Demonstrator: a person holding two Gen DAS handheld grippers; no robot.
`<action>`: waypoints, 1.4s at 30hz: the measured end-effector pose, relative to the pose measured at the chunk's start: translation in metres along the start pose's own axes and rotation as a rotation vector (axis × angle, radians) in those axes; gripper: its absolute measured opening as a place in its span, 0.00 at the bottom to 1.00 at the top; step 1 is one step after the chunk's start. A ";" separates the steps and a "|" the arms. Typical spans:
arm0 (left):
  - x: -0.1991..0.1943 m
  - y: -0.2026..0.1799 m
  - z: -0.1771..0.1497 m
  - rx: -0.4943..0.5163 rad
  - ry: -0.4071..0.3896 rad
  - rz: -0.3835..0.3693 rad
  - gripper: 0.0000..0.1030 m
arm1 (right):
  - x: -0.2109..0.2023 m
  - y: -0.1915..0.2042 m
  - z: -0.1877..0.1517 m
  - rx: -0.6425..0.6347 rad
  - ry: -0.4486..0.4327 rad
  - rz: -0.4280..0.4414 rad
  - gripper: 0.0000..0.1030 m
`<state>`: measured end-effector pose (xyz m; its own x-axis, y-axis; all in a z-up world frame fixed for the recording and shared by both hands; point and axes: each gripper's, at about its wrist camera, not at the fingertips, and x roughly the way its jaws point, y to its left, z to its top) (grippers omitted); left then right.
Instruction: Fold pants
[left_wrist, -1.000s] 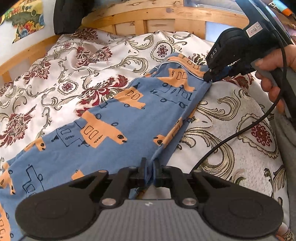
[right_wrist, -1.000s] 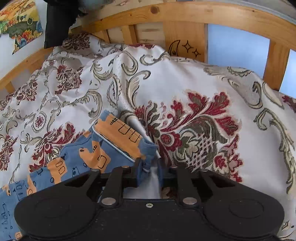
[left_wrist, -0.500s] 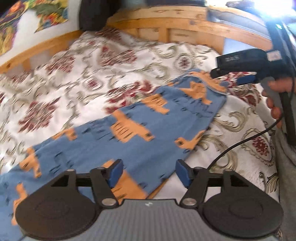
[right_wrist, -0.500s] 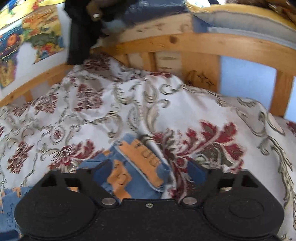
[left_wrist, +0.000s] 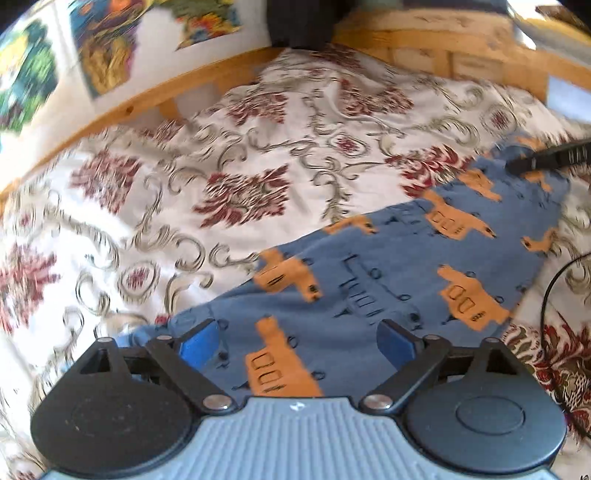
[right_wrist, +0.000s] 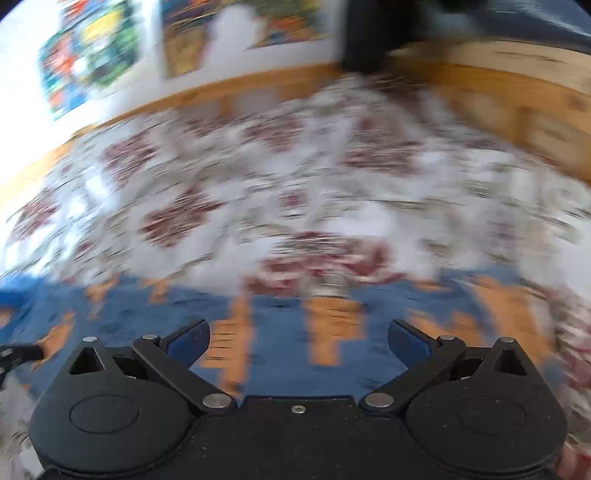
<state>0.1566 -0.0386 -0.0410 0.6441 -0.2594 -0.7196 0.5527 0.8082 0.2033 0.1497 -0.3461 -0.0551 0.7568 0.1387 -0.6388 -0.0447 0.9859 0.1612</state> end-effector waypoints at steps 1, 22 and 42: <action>0.002 0.003 -0.002 0.006 -0.005 0.009 0.93 | 0.008 0.009 0.005 -0.031 0.014 0.047 0.99; 0.062 0.010 -0.017 0.162 0.051 -0.091 0.04 | 0.155 0.134 0.103 -0.329 0.296 0.564 0.68; 0.055 0.017 -0.023 0.094 0.165 -0.154 0.01 | 0.176 0.188 0.094 -0.521 0.419 0.547 0.03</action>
<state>0.1895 -0.0274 -0.0923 0.4578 -0.2800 -0.8438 0.6896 0.7109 0.1382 0.3361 -0.1449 -0.0669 0.2435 0.5284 -0.8134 -0.7036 0.6735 0.2268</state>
